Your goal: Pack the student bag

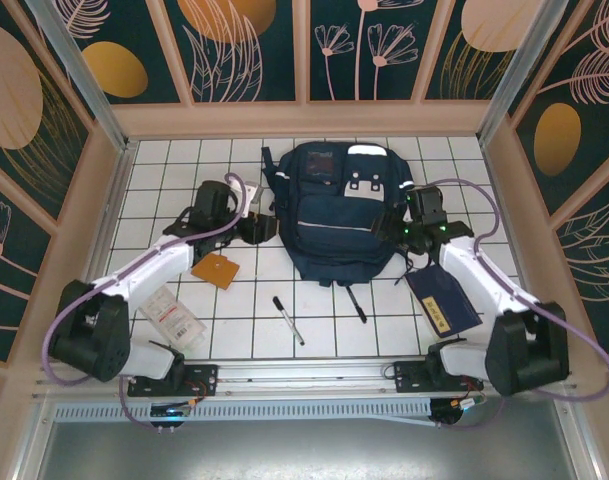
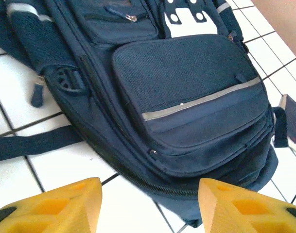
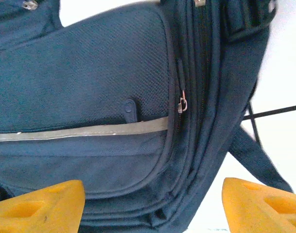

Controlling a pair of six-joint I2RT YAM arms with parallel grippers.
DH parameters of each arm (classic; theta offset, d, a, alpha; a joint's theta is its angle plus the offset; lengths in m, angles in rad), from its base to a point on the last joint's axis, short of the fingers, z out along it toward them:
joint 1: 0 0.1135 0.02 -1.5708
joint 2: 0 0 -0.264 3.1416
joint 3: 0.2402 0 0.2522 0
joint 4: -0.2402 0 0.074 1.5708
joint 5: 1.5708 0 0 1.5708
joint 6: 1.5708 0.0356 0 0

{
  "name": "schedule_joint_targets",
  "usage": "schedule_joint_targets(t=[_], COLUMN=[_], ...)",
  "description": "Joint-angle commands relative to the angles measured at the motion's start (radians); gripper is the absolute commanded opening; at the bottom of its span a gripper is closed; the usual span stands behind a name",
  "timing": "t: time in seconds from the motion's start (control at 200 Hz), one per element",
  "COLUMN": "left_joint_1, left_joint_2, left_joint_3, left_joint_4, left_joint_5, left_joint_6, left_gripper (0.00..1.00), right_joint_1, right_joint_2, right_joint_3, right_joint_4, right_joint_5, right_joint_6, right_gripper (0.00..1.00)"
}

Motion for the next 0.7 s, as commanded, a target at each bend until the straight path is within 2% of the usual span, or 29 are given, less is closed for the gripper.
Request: schedule_joint_targets(t=[0.0,0.05,0.105,0.19,0.26,0.33,0.375,0.425,0.581,0.696], left_joint_1=[-0.014,-0.014,-0.015,-0.027,-0.033,-0.033,-0.033,-0.033,-0.033,-0.033], left_joint_2=[0.099,0.124,0.145,0.153,0.133,0.092,0.06,0.028,-0.101,-0.172], left_joint_3=[0.067,0.062,0.051,0.034,0.006,-0.03,-0.047,-0.058,-0.094,-0.112], left_joint_4=[0.074,0.124,0.181,0.213,0.206,0.181,0.149,0.109,0.037,0.055], left_joint_5=[-0.043,-0.081,-0.073,-0.073,-0.074,-0.079,-0.086,-0.088,-0.099,-0.083], left_joint_6=[-0.131,-0.187,-0.232,-0.243,-0.191,-0.097,-0.026,0.049,0.265,0.416], left_gripper=[0.47,0.47,0.47,0.47,0.47,0.47,0.48,0.48,0.53,0.58], right_joint_1=[-0.037,-0.038,-0.039,-0.029,-0.017,0.004,0.016,0.025,0.035,0.029], right_joint_2=[0.111,0.178,0.244,0.306,0.32,0.32,0.319,0.323,0.342,0.358], right_joint_3=[0.031,0.055,0.081,0.093,0.095,0.117,0.134,0.158,0.264,0.386], right_joint_4=[0.09,0.108,0.112,0.125,0.158,0.168,0.174,0.174,0.131,0.042], right_joint_5=[-0.135,-0.125,-0.13,-0.143,-0.174,-0.209,-0.23,-0.262,-0.359,-0.398], right_joint_6=[-0.037,-0.038,-0.038,-0.023,-0.027,-0.055,-0.085,-0.128,-0.285,-0.276], right_gripper=[0.74,0.73,0.69,0.64,0.38,0.17,0.13,0.0,0.0,0.0])
